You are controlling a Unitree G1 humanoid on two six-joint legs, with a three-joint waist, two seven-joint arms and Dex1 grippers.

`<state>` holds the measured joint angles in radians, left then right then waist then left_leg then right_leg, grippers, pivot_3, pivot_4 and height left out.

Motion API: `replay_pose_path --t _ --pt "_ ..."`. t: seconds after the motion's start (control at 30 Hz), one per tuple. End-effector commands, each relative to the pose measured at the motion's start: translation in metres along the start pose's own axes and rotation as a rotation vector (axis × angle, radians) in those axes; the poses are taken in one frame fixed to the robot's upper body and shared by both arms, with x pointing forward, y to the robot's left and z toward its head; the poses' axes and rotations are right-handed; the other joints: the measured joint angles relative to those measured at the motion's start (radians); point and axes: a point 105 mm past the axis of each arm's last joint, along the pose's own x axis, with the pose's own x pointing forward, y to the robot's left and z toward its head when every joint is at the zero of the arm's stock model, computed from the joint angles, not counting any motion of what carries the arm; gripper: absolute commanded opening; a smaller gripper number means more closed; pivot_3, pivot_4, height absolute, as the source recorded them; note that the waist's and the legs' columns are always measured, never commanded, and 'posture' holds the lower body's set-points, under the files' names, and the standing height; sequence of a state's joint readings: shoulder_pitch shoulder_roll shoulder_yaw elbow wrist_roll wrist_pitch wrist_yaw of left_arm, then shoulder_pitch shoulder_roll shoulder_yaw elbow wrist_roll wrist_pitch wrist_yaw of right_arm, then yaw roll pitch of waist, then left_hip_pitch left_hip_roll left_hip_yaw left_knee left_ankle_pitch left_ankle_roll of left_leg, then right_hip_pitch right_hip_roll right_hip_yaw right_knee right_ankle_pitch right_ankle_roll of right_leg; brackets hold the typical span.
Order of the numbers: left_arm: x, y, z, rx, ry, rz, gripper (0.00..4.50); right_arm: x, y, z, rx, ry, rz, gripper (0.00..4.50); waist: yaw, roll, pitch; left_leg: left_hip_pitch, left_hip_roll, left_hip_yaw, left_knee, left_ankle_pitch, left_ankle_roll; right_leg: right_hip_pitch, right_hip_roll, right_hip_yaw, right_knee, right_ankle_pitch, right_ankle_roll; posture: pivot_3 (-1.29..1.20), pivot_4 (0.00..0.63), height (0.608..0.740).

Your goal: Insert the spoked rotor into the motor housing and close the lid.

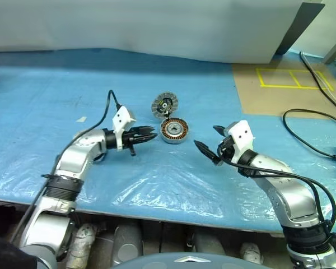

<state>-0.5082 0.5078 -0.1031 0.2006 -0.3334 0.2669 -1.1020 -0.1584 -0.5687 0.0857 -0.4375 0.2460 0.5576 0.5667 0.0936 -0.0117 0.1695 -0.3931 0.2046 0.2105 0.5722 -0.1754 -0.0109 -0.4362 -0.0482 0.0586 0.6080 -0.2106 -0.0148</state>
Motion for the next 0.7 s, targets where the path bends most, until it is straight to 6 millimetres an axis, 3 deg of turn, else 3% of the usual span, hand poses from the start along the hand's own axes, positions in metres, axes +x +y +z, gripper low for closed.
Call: replay_pose_path --t 0.03,0.3,0.47,0.7 --pt "-0.003 0.007 0.013 0.056 -0.029 -0.014 1.08 0.012 0.003 0.019 -0.18 -0.014 0.122 4.47 0.0 0.0 0.0 0.0 0.0 -0.001 0.0 0.0 0.0 0.001 0.0 -0.001 0.0 0.0 0.0 0.0 0.15 0.74" --pt "0.0 0.006 0.004 0.124 -0.015 -0.024 1.08 0.057 0.001 0.06 -0.487 -0.017 0.354 4.47 -0.008 0.0 0.0 -0.001 0.0 -0.003 0.003 0.001 0.002 0.002 -0.003 -0.004 0.004 -0.001 -0.002 0.0 0.15 0.74" --pt "0.008 0.002 0.001 0.122 -0.053 0.01 1.08 0.076 0.013 0.053 -0.55 0.035 0.509 4.47 -0.007 0.0 0.0 -0.006 -0.001 -0.005 0.005 0.001 0.002 0.002 -0.005 -0.01 0.007 -0.002 -0.004 0.0 0.15 0.74" --pt "0.007 -0.004 -0.002 0.117 -0.059 0.009 1.08 0.083 -0.003 0.056 -0.549 0.097 0.573 4.47 -0.003 0.0 0.0 -0.011 0.001 -0.006 0.009 0.002 0.002 -0.001 -0.006 -0.018 0.015 -0.005 -0.008 0.0 0.15 0.74"
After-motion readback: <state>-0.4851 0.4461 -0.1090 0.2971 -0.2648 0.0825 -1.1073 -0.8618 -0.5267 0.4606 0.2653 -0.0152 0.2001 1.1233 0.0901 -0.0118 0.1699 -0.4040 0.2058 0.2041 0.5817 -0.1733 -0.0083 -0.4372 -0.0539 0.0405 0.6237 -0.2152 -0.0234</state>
